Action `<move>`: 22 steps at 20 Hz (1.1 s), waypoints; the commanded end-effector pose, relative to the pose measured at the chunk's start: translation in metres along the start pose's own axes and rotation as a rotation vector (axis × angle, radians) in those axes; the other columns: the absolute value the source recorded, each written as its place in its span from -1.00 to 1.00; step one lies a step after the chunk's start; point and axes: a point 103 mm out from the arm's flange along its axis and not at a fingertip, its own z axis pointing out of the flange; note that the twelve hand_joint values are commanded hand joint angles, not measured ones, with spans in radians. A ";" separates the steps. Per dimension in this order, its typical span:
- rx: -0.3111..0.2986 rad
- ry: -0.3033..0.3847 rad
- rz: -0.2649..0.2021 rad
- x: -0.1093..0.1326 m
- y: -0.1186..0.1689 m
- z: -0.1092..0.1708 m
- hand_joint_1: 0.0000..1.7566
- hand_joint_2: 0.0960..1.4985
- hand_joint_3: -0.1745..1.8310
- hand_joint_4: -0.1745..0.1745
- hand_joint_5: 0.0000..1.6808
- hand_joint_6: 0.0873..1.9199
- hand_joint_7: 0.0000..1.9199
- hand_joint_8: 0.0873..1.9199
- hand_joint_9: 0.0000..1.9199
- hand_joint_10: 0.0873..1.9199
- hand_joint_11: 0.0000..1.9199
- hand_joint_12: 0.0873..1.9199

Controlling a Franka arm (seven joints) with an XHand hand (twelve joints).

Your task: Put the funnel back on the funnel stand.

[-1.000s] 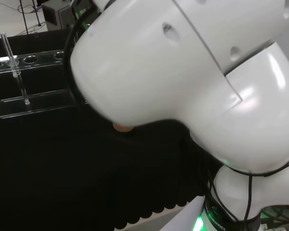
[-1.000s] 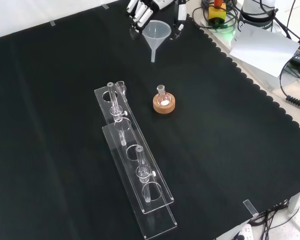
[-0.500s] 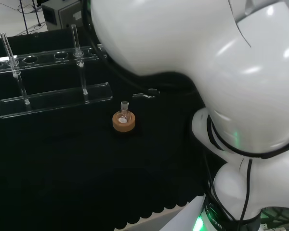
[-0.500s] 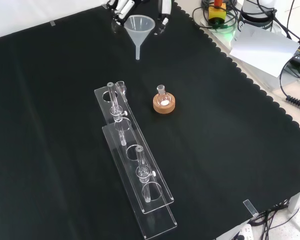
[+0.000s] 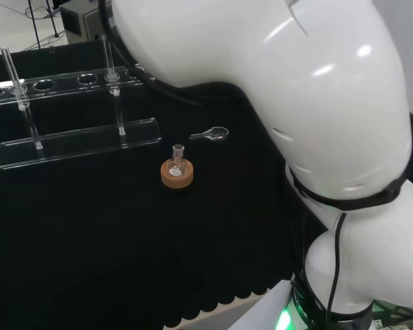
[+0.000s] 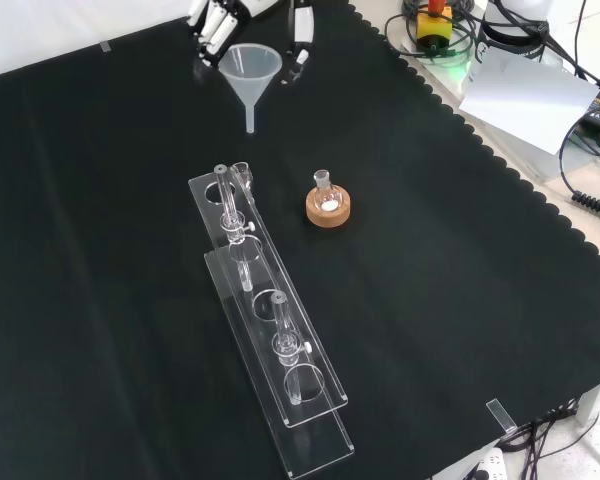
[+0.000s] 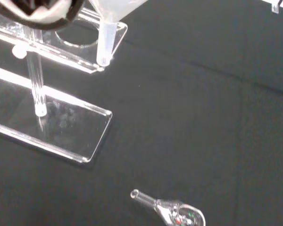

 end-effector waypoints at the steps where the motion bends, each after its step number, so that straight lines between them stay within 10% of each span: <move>1: -0.009 -0.013 -0.052 0.014 0.037 -0.013 -0.04 -0.23 -0.20 -0.08 -0.35 -0.42 -0.33 -0.42 0.06 -0.66 -0.33 0.27; 22: 0.029 -0.015 -0.064 0.021 0.071 0.007 -0.03 -0.23 -0.20 -0.08 -0.35 -0.39 -0.32 -0.42 0.06 -0.66 -0.32 0.26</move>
